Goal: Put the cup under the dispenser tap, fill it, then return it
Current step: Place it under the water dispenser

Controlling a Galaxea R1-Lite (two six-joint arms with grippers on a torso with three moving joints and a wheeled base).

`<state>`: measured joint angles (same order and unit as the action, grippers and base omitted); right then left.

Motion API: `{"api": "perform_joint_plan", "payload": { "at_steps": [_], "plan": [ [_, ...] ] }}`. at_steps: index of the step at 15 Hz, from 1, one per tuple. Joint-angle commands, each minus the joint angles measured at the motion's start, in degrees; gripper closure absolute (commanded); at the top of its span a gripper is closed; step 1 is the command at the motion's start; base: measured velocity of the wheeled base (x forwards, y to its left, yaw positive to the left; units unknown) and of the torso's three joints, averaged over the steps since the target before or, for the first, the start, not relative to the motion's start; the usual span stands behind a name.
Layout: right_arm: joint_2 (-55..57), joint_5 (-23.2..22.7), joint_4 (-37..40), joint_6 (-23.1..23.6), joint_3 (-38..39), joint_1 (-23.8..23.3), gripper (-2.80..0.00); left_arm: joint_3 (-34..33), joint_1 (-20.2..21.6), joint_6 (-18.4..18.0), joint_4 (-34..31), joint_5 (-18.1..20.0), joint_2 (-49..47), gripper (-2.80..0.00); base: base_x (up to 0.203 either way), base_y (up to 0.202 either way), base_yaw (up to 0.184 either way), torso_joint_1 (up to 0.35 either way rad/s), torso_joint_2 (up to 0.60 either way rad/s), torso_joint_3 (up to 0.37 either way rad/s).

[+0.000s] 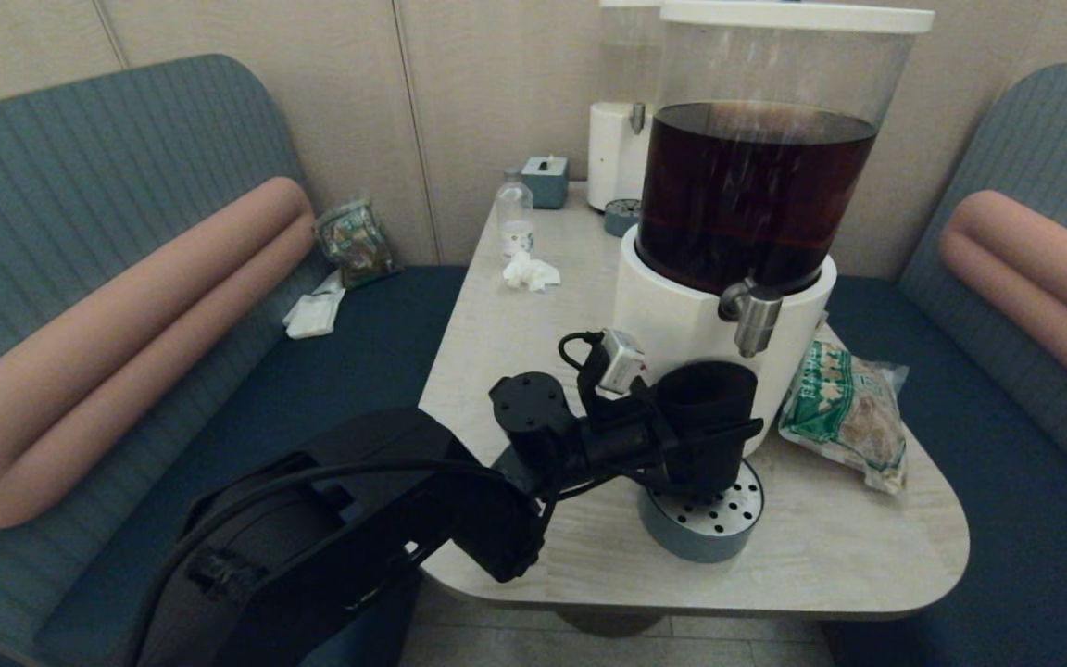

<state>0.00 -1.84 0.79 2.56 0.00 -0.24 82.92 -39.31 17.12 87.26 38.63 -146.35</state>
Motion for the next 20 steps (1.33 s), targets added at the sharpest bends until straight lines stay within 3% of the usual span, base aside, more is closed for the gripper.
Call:
{"api": "perform_joint_plan", "payload": {
  "at_steps": [1,7,14,20],
  "plan": [
    [0.1,-0.1,0.0,0.2,0.0,0.0,0.0,2.6,-0.3,0.3,0.4,-0.1,-3.6,0.0,0.0,0.0,0.0,0.0,0.0,0.0],
    [0.1,-0.1,0.0,0.2,0.0,0.0,0.0,2.0,-0.3,0.2,0.4,0.0,-3.4,0.0,0.0,0.0,0.0,0.0,0.0,0.0],
    [0.1,0.0,0.0,0.0,0.0,0.0,0.0,-5.7,-0.3,-0.4,0.4,-0.2,0.7,0.0,0.0,0.0,0.0,0.0,0.0,0.0],
    [0.1,0.0,0.0,0.2,0.0,0.0,0.0,-8.2,-0.3,-2.0,0.4,-0.2,0.6,0.0,0.0,0.0,0.0,0.0,0.0,0.0]
  ]
}}
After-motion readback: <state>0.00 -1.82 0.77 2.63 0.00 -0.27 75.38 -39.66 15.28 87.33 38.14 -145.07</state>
